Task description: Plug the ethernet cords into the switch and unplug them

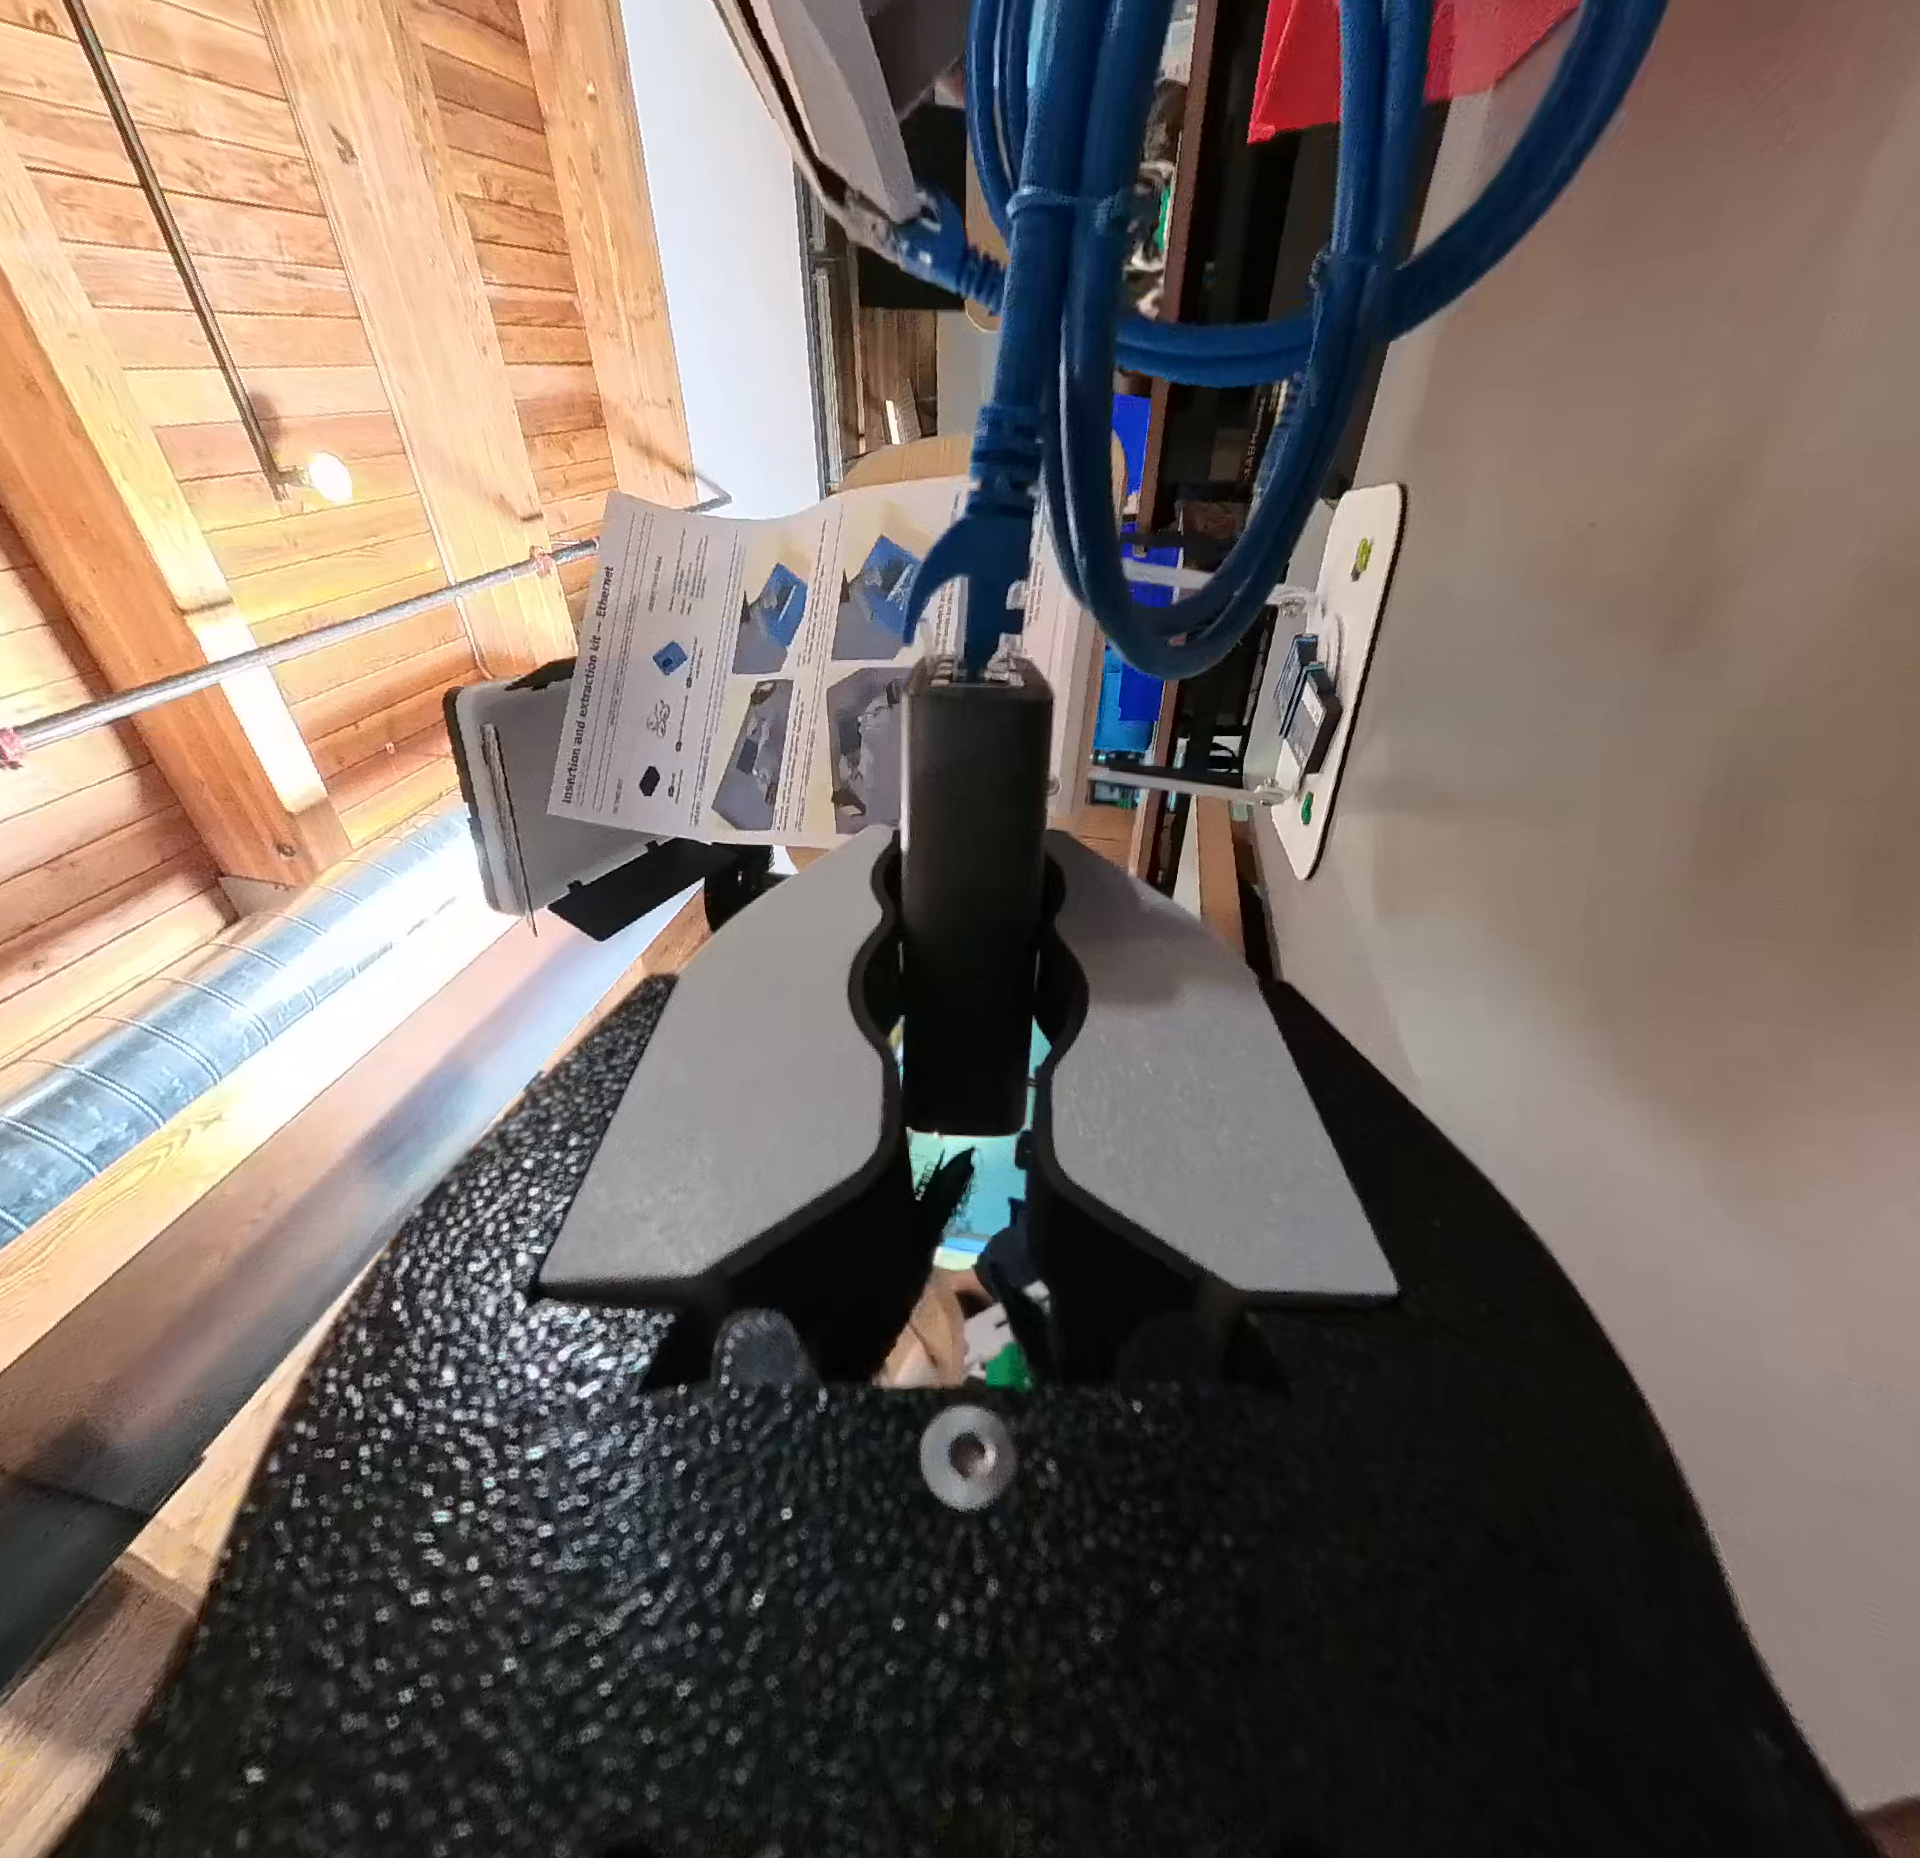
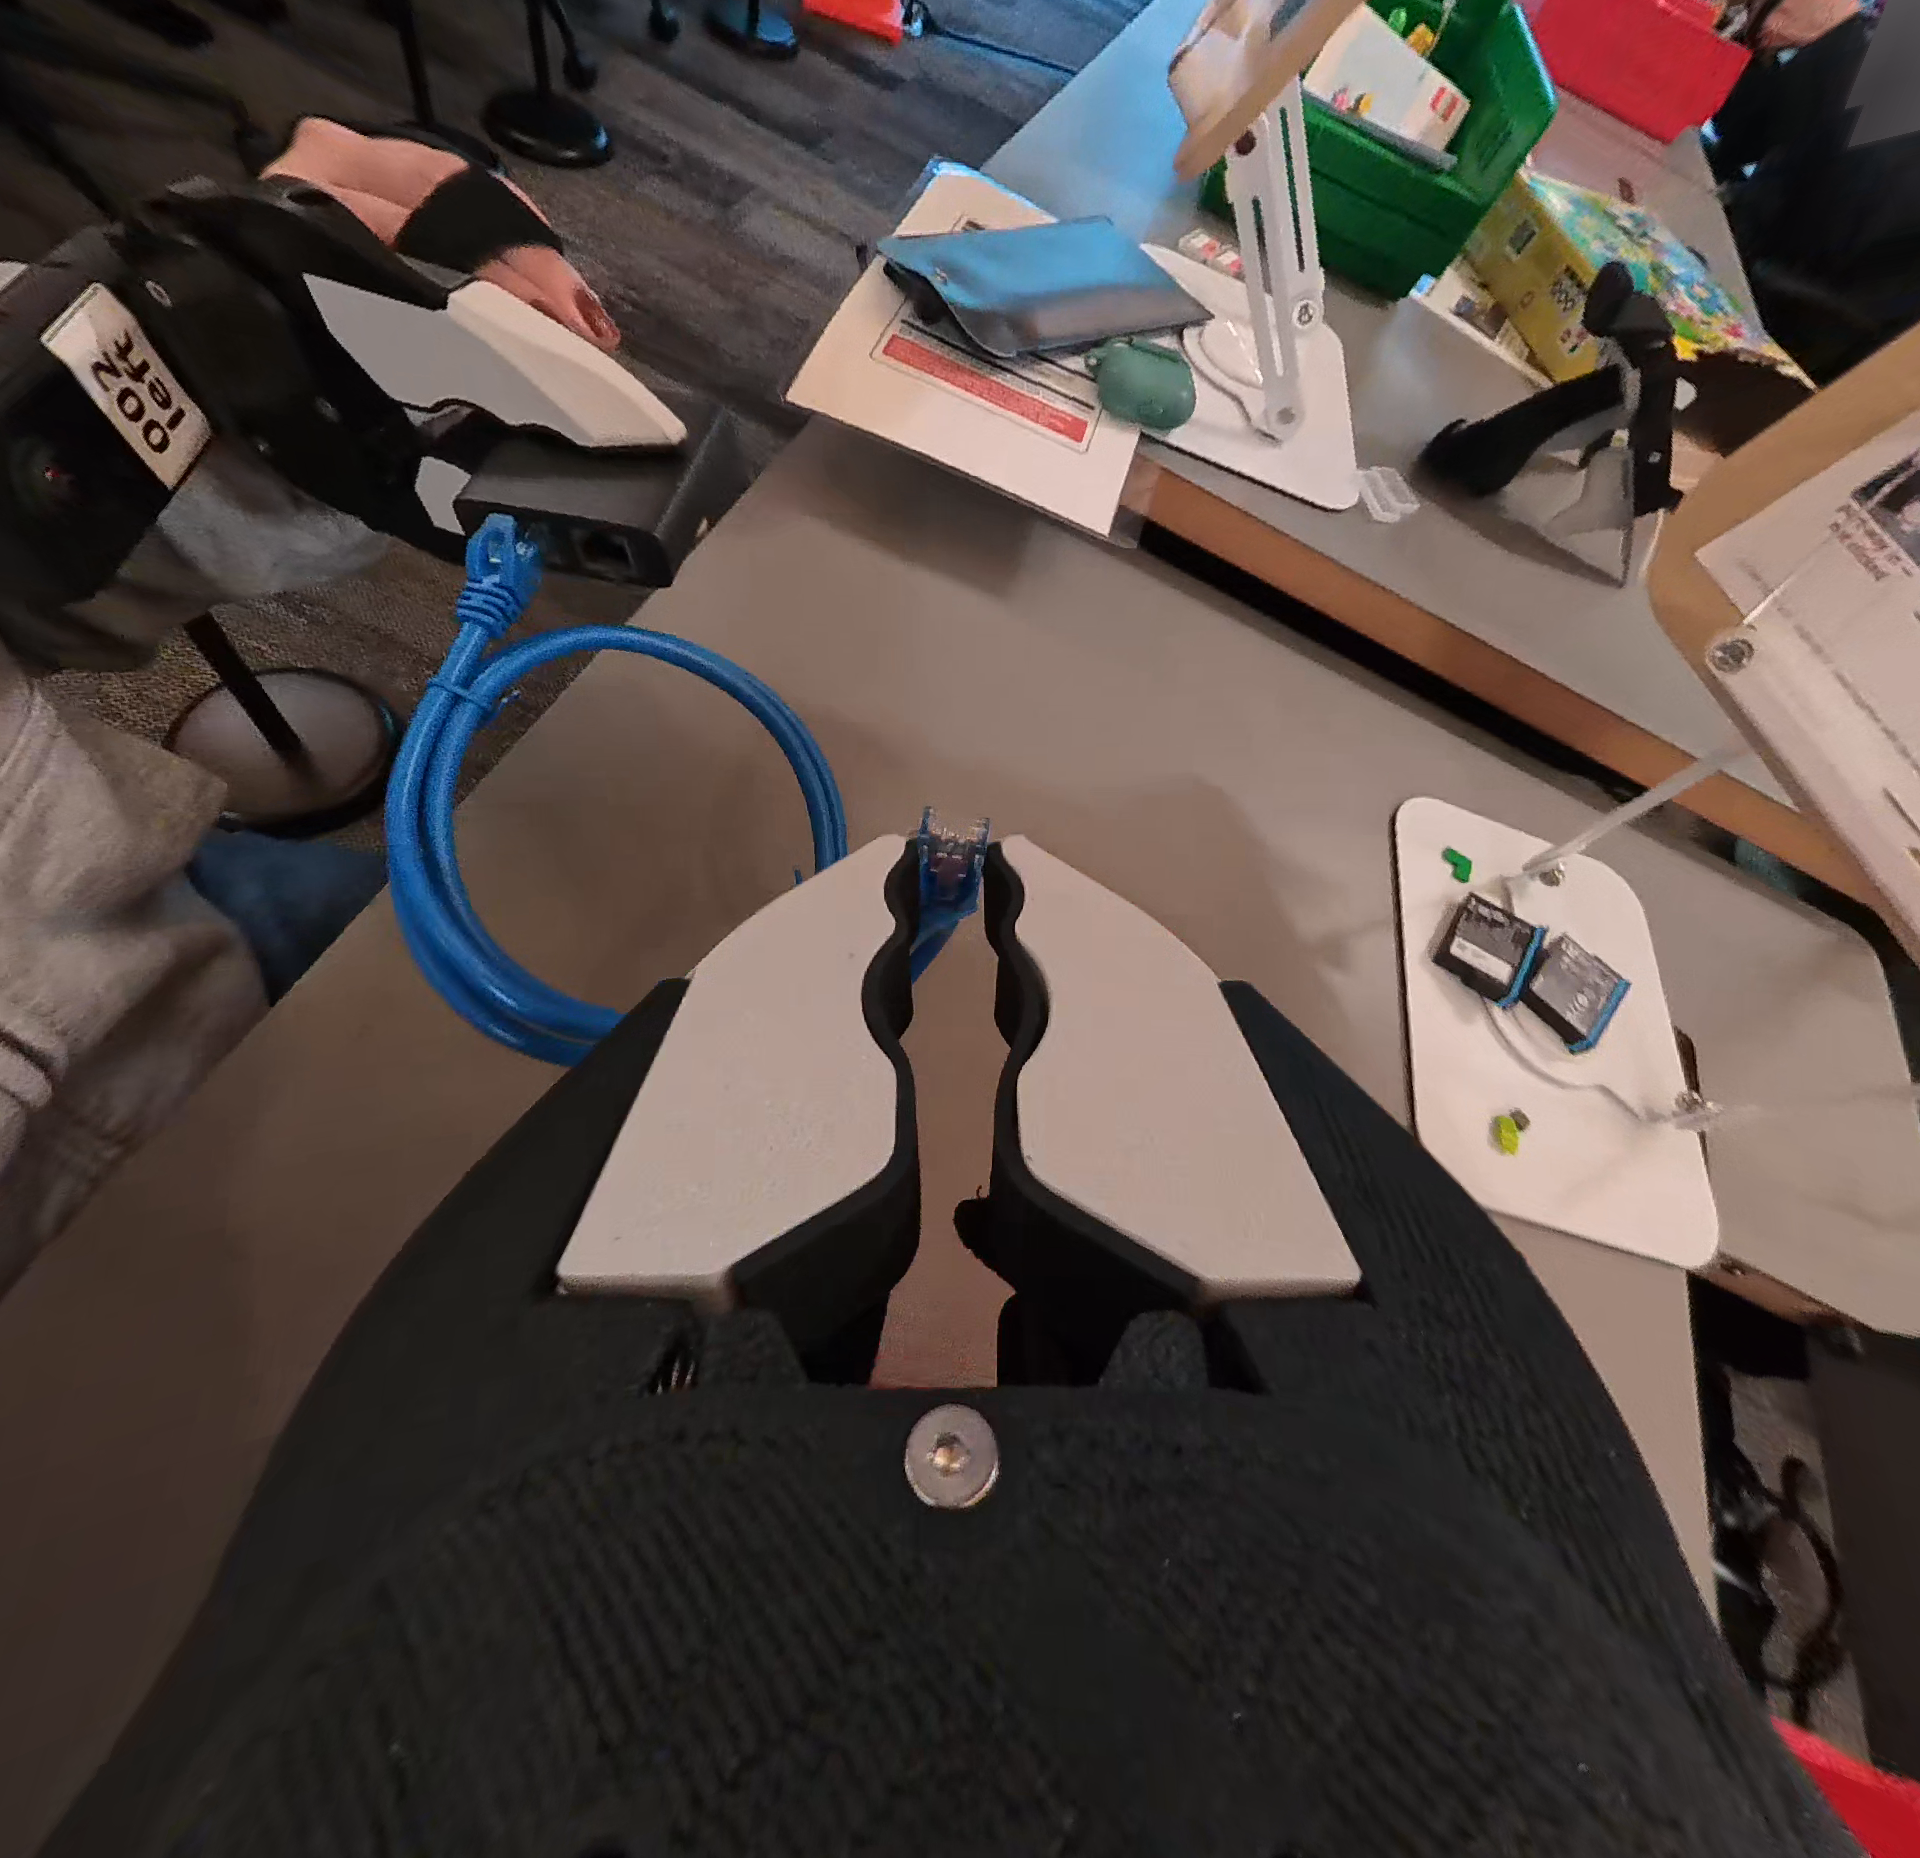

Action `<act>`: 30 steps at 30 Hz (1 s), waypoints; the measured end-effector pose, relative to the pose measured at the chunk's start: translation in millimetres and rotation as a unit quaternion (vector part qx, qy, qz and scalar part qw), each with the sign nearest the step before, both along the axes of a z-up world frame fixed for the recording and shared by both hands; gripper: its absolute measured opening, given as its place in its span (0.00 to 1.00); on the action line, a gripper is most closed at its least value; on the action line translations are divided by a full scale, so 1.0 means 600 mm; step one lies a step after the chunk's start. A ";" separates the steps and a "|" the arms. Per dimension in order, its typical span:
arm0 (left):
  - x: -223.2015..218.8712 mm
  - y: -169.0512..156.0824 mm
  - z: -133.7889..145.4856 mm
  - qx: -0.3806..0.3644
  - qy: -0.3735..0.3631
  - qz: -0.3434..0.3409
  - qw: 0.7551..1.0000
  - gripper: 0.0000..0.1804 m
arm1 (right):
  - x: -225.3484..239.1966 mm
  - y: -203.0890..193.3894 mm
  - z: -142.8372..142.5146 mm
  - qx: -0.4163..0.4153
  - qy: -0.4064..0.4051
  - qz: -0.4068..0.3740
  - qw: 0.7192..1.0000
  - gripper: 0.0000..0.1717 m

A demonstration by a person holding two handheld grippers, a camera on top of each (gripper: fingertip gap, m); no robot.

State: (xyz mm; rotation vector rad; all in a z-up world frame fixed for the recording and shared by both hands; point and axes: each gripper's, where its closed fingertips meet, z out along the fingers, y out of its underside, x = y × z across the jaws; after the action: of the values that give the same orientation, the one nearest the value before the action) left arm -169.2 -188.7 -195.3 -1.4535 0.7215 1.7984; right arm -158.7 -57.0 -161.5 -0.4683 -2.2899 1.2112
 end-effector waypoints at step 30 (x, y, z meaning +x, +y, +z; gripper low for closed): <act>-0.044 0.030 -0.076 -0.042 -0.063 0.054 0.996 0.11 | 0.039 0.036 0.089 0.017 0.196 -0.114 0.974 0.06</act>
State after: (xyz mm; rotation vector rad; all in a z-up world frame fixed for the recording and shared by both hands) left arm -195.9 -170.7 -241.0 -1.6730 0.6737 1.7565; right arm -135.3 -35.4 -107.8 -0.4215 -1.8642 1.0421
